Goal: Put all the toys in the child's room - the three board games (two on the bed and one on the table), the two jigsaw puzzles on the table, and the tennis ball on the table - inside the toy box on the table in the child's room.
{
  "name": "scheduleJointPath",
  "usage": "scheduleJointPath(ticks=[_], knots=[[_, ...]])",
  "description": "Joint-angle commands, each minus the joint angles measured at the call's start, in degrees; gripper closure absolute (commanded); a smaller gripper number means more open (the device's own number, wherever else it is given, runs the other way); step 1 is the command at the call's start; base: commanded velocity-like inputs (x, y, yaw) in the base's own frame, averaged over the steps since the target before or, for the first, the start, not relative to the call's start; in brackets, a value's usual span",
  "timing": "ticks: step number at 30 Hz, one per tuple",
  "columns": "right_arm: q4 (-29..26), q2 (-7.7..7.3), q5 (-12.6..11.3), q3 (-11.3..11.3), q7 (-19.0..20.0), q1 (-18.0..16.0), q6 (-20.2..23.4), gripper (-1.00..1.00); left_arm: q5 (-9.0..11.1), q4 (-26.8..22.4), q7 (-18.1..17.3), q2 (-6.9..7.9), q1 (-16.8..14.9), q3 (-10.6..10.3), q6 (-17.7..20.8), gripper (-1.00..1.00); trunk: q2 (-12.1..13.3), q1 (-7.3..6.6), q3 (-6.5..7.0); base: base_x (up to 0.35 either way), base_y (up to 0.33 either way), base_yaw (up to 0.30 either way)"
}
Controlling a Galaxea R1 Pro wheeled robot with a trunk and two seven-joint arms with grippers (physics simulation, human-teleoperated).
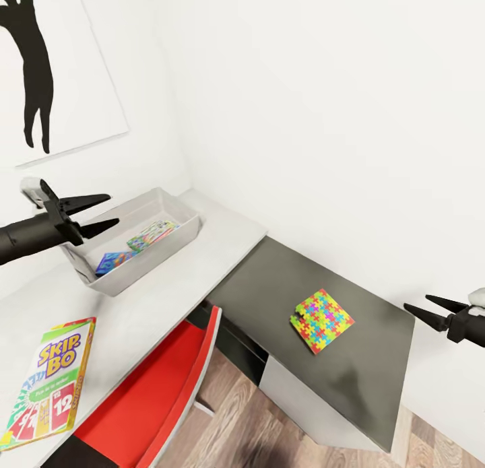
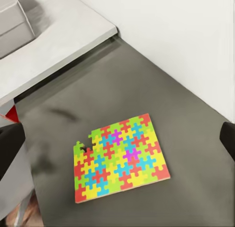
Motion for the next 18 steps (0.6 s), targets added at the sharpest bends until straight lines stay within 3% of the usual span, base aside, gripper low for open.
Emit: scheduleJointPath(ticks=[1, 4, 5, 8, 10, 12, 18], knots=[[-0.1, 0.00, 0.5, 0.1, 0.2, -0.1, 0.9, -1.00, 0.5, -0.4, -0.1, -0.04, 0.7, 0.5, 0.1, -1.00, -0.1, 0.04, 0.00, -0.011, 0.000, 0.075], [-0.1, 0.01, 0.6, 0.8, -0.4, -0.2, 2.2, -1.00, 1.1, -1.0, -1.0, -0.17, 3.5, 2.0, -0.2, -1.00, -0.1, 0.04, 0.27, -0.007, 0.000, 0.076], [-0.1, 0.34, 0.6, 2.3, -1.0, -0.3, 3.8, -1.00, 1.5, -1.4, -2.7, -0.36, 7.8, 3.8, -0.3, -1.00, -0.1, 0.04, 0.37, -0.002, 0.000, 0.077], [-0.1, 1.17, 0.7, 3.6, -1.3, -0.5, 4.3, -1.00, 1.7, -1.6, -5.0, -0.81, 9.9, 4.4, -0.2, -1.00, -0.1, 0.04, 0.65, -0.002, 0.000, 0.077], [-0.1, 1.79, 0.7, 4.5, -1.7, -0.7, 4.7, -1.00, 1.8, -1.7, -8.0, -2.26, 11.3, 4.7, -0.3, -1.00, -0.1, 0.04, 0.83, -0.001, 0.000, 0.077], [-0.1, 2.00, 0.7, 4.8, -2.7, -0.8, 4.6, -1.00, 1.8, -1.8, -8.9, -3.17, 12.3, 4.9, -0.3, -1.00, -0.1, 0.04, 1.02, 0.000, 0.000, 0.077], [-0.1, 2.42, 0.7, 6.4, -5.7, -0.7, 4.5, -1.00, 1.7, -1.8, -9.4, -3.86, 16.4, 6.7, -0.3, -1.00, -0.1, 0.04, 1.58, 0.000, 0.000, 0.077]])
